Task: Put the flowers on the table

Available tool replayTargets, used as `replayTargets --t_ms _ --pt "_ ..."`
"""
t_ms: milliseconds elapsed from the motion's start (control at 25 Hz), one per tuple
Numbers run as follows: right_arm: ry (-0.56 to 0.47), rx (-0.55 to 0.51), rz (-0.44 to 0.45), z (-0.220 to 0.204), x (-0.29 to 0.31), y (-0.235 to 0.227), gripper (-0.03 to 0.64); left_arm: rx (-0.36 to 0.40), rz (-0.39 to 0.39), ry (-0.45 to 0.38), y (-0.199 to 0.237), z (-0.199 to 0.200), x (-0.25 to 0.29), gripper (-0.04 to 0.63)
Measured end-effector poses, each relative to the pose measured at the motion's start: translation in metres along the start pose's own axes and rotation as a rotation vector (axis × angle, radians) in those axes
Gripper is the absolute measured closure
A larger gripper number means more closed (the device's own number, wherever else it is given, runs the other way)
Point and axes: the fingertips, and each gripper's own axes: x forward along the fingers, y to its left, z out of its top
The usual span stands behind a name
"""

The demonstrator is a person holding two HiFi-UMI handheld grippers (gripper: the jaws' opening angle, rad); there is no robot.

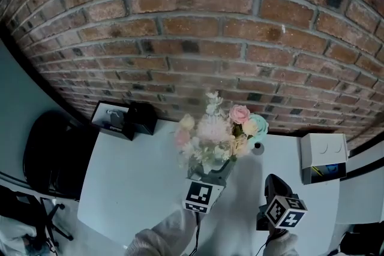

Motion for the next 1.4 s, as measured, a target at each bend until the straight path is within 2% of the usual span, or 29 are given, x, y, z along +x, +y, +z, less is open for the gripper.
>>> replayTargets --t_ms 560,800,1000,1200,1400 --pt "-0.005 -0.008 -0.024 -0.010 -0.026 0.002 0.594 0.018 -0.019 0.026 -0.011 -0.008 -0.014 0.281" --pt "-0.014 -0.018 -0.026 -0.009 -0.037 0.003 0.594 -0.038 -0.017 -0.008 -0.014 0.000 -0.022 0.281" --pt "-0.026 -0.025 -0.015 -0.005 -0.047 0.009 0.594 -0.073 0.028 0.018 -0.013 -0.007 -0.033 0.281" --pt "-0.037 -0.037 0.005 -0.003 -0.060 0.020 0.594 -0.131 0.074 0.095 -0.018 -0.018 -0.061 0.281" --pt "-0.050 -0.051 0.044 -0.003 -0.076 0.037 0.594 -0.194 0.043 0.144 -0.044 -0.018 -0.090 0.282"
